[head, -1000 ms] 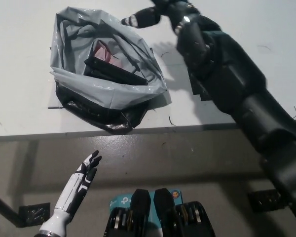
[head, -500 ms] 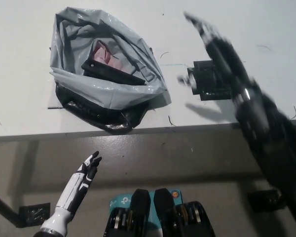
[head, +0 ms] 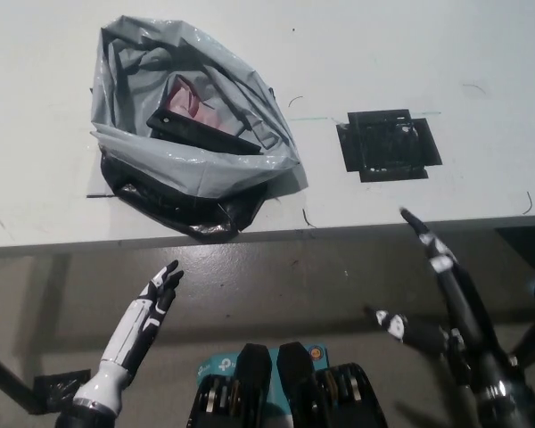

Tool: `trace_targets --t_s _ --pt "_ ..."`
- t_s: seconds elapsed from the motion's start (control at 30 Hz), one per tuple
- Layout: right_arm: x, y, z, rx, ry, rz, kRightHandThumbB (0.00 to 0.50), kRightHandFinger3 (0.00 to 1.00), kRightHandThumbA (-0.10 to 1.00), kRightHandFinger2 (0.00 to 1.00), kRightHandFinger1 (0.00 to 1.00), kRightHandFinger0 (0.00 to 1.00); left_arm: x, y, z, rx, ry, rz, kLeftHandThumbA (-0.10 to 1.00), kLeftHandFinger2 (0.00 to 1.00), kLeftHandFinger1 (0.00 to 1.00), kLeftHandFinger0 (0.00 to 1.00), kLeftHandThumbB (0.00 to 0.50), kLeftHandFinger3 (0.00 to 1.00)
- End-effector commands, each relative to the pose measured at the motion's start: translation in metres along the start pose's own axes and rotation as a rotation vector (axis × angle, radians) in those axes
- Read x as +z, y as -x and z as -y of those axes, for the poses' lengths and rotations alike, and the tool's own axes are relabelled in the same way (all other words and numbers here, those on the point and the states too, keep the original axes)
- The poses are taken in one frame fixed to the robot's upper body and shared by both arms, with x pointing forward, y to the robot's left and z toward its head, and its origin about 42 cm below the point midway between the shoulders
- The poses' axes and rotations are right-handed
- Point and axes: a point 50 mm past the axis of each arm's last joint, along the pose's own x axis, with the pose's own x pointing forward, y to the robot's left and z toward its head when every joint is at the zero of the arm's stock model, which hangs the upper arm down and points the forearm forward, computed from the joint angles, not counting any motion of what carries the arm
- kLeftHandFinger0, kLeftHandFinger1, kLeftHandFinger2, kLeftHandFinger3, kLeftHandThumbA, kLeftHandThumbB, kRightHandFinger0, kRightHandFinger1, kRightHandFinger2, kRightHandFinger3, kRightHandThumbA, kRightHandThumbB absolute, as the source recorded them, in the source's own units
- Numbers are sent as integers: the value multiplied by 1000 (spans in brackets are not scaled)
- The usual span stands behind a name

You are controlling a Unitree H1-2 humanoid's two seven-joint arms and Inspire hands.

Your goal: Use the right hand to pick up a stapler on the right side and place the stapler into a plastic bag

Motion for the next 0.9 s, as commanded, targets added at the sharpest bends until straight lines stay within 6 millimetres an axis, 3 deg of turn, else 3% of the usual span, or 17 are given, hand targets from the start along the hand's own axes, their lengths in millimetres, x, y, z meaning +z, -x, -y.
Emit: trace_targets --t_s 0.0,0.27,0.53,0.63,0.87 --pt "2 -1 6 -187 -207 127 237 1000 857 1000 1000 1000 23 -17 -19 27 -2 94 1000 1000 1000 1000 500 1000" --pt "-27 6 10 -146 -189 40 170 1000 740 1000 1000 1000 21 -15 -19 26 -3 84 1000 1000 1000 1000 500 1000" --pt "-36 21 3 -103 -227 -3 187 1000 725 1000 1000 1000 14 -3 -15 25 7 63 1000 1000 1000 1000 500 1000" --pt "-36 30 -1 -92 -235 -30 204 1000 650 1000 1000 1000 9 5 -12 21 12 46 1000 1000 1000 1000 500 1000" --pt "-36 26 -4 -70 -207 -27 230 1000 654 1000 1000 1000 8 6 -16 40 12 30 1000 1000 1000 1000 500 1000"
